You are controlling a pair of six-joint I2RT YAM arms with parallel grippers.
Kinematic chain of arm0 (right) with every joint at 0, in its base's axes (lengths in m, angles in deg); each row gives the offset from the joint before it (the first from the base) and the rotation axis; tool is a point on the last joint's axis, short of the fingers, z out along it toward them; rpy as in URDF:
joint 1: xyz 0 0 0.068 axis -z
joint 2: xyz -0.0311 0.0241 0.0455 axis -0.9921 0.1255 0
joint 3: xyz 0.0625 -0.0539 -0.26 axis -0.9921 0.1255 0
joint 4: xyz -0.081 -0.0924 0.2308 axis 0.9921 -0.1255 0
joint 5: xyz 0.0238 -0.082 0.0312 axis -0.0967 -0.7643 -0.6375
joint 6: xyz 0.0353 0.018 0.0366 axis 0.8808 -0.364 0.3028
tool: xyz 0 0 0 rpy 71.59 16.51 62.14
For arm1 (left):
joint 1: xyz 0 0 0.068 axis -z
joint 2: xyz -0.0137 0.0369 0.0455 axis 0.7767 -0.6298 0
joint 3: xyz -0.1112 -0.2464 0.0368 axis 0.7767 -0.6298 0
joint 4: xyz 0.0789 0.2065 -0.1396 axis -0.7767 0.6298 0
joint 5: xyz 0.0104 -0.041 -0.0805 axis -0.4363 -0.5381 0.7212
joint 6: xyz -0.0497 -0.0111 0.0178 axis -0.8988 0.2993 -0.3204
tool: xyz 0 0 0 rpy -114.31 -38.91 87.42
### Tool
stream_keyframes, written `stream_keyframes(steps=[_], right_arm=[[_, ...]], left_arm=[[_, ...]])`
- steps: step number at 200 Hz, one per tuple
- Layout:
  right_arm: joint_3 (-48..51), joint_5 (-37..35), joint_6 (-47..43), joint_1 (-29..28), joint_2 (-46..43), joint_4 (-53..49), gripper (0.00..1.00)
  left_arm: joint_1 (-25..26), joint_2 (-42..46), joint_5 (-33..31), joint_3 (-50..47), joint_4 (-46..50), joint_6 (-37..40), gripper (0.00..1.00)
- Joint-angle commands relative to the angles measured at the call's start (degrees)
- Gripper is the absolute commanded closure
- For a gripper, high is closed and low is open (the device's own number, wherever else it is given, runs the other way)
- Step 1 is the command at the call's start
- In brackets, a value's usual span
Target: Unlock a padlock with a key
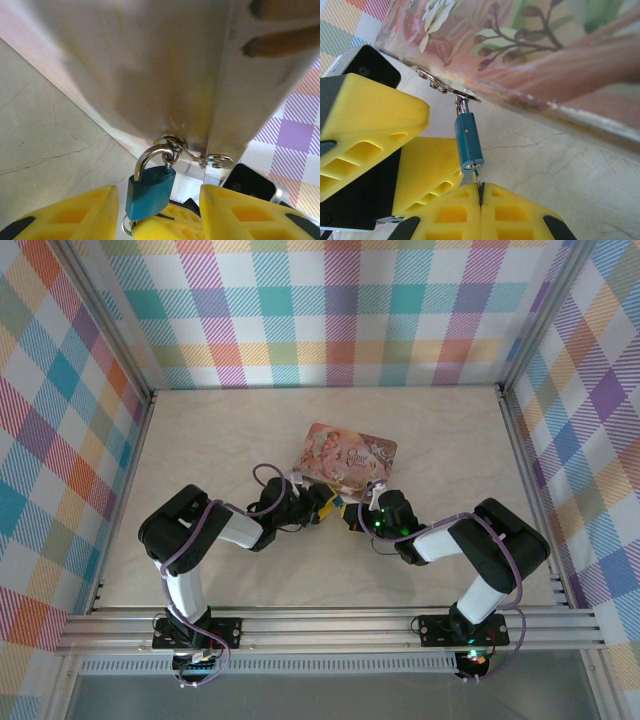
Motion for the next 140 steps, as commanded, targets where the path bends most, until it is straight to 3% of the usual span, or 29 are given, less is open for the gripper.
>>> stream_keyframes(steps=[1, 140], right_arm=[[-1.6, 1.1, 0.8, 0.3, -1.1, 0.8, 1.0], [-2.5, 3.3, 4.3, 0.3, -1.8, 0.7, 1.0]], left_arm=[[0.7, -1.3, 0.2, 1.4, -3.7, -0.7, 0.55], [1.3, -3.6, -0.6, 2.4, -5.5, -1.5, 0.7]])
